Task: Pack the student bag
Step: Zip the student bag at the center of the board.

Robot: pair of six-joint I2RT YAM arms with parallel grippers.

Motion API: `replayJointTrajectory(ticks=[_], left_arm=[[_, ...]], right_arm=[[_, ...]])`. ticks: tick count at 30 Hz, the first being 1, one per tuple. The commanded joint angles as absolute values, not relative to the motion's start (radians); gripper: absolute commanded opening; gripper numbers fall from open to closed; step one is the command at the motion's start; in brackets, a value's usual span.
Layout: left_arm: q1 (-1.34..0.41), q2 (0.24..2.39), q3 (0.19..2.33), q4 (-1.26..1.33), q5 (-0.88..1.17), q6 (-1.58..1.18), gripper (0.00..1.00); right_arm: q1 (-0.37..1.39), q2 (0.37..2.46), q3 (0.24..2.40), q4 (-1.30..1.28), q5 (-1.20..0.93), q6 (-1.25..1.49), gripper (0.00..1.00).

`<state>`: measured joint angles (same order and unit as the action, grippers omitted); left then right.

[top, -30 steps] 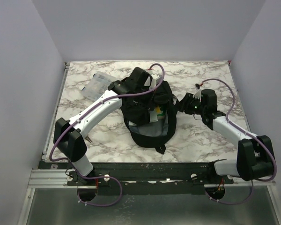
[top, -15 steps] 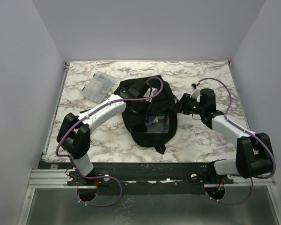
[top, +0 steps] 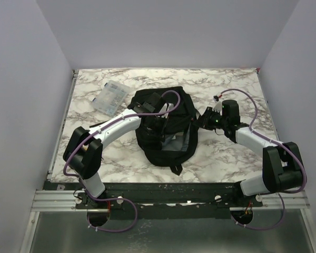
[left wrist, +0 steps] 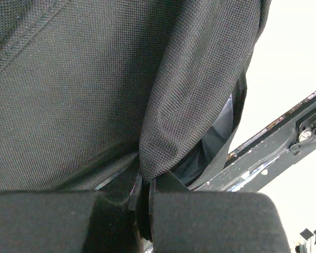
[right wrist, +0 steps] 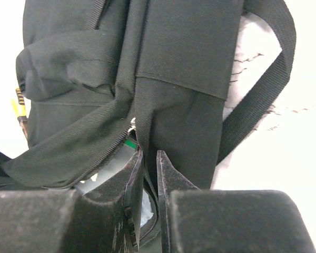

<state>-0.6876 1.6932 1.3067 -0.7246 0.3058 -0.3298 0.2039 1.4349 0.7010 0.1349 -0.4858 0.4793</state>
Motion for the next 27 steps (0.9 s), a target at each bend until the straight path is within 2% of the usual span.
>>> replayJointTrajectory(ticks=[1,7,16,21,27], left_arm=[[-0.662,1.654,1.289,-0.742,0.284,-0.324,0.00],[-0.643,1.640,1.293,-0.742,0.298,-0.313,0.00],[-0.641,1.653,1.292,-0.739,0.363,-0.314,0.00],[-0.641,1.654,1.300,-0.736,0.363,-0.313,0.00],[-0.638,1.647,1.319,-0.731,0.374,-0.317,0.00]], right_arm=[[0.205,1.433,0.716,0.089,-0.366,0.475,0.15],[0.205,1.439,0.724,0.062,-0.280,0.482,0.07],[0.206,1.423,0.778,0.002,-0.309,0.565,0.07],[0.205,1.309,0.730,0.023,-0.432,0.691,0.21],[0.216,1.229,0.635,0.160,-0.498,0.783,0.28]])
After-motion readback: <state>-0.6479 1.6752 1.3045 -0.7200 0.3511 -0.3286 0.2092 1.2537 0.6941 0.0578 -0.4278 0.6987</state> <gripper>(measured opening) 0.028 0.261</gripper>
